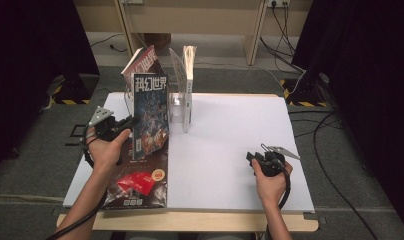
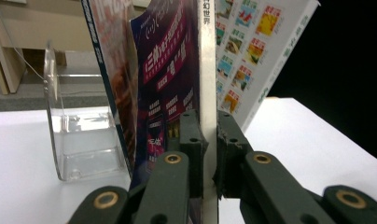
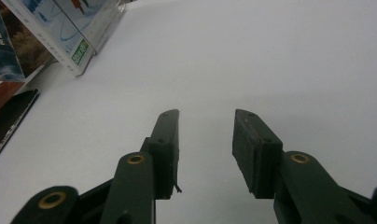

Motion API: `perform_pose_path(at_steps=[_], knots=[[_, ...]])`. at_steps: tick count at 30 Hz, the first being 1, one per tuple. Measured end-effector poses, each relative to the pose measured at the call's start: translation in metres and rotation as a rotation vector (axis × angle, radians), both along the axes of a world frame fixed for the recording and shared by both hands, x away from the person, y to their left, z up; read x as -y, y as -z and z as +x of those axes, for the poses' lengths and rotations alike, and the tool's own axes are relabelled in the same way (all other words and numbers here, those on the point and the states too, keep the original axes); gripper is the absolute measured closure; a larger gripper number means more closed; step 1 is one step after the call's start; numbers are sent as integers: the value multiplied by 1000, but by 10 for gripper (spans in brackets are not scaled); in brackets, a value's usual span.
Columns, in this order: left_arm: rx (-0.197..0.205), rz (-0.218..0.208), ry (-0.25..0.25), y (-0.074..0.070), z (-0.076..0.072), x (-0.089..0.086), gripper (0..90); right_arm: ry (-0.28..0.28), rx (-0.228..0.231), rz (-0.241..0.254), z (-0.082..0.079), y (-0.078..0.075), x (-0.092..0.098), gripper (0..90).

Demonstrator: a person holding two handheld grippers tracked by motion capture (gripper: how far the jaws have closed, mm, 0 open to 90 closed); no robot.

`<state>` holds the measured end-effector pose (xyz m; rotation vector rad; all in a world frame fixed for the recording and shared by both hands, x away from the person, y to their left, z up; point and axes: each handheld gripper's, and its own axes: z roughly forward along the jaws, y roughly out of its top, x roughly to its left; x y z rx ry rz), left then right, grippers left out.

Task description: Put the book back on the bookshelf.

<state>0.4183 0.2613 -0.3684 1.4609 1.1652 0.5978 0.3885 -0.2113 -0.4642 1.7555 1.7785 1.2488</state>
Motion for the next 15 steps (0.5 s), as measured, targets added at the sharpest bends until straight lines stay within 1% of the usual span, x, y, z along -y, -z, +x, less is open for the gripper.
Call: perform_pose_path(at_steps=[4, 5, 6, 9, 11, 12, 13, 14, 15], knots=[[5, -6, -6, -4, 4, 0, 830, 6, 9, 1, 0, 0, 4, 616], [5, -6, -6, -4, 4, 0, 830, 6, 9, 1, 0, 0, 4, 616], [10, -6, -5, -6, 2, 0, 830, 13, 1, 12, -1, 0, 3, 616], [18, -3, -5, -8, 1, 1, 830, 11, 6, 6, 0, 1, 3, 616], [18, -18, -11, -10, 4, 1, 830, 11, -3, 11, 0, 1, 2, 615], [18, -25, -11, -11, 6, 0, 830, 6, -1, 5, 1, 2, 1, 615], [18, -25, -11, -11, 6, 0, 830, 6, -1, 5, 1, 2, 1, 615], [19, -31, -12, -12, 8, 1, 830, 8, -6, 14, 0, 1, -1, 615], [22, -30, -10, -13, 9, 1, 830, -1, 3, 2, 1, 2, 0, 615]])
